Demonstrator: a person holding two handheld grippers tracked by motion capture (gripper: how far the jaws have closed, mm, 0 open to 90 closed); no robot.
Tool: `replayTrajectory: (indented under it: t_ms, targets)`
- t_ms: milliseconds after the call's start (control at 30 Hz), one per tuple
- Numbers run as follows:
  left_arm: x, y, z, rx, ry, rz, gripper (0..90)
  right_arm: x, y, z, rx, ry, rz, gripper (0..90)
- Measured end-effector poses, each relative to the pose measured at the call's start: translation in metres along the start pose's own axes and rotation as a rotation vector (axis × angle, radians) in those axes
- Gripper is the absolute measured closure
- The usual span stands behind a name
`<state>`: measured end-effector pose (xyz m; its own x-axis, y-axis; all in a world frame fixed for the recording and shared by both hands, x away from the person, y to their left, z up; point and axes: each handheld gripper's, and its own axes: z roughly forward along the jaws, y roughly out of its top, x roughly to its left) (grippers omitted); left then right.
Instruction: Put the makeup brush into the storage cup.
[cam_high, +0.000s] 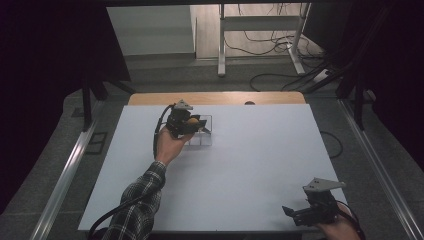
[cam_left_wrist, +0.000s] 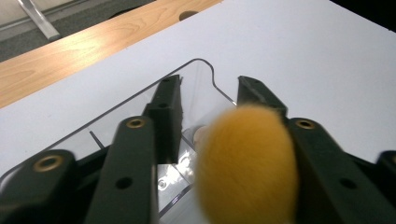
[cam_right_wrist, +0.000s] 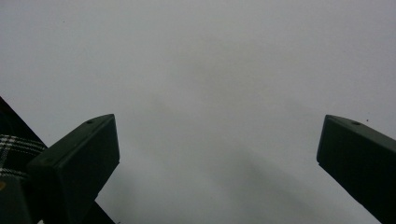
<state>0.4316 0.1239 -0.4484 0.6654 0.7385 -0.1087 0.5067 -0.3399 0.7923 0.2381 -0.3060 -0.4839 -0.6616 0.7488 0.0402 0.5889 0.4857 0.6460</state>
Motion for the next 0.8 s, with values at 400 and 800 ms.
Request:
replayTrajectory:
  t_ms: [400,800]
  targets:
    - [-0.0016,0.0036,-0.0034,0.01,0.0,0.003,34.1,0.0001,0.0001,-0.0001,0.003,0.002,-0.001,0.0]
    - [0.0012,0.0013,-0.0039,0.04,-0.031,0.005,7.0,0.0001,0.0002,-0.0003,-0.002,0.0,0.0,0.0]
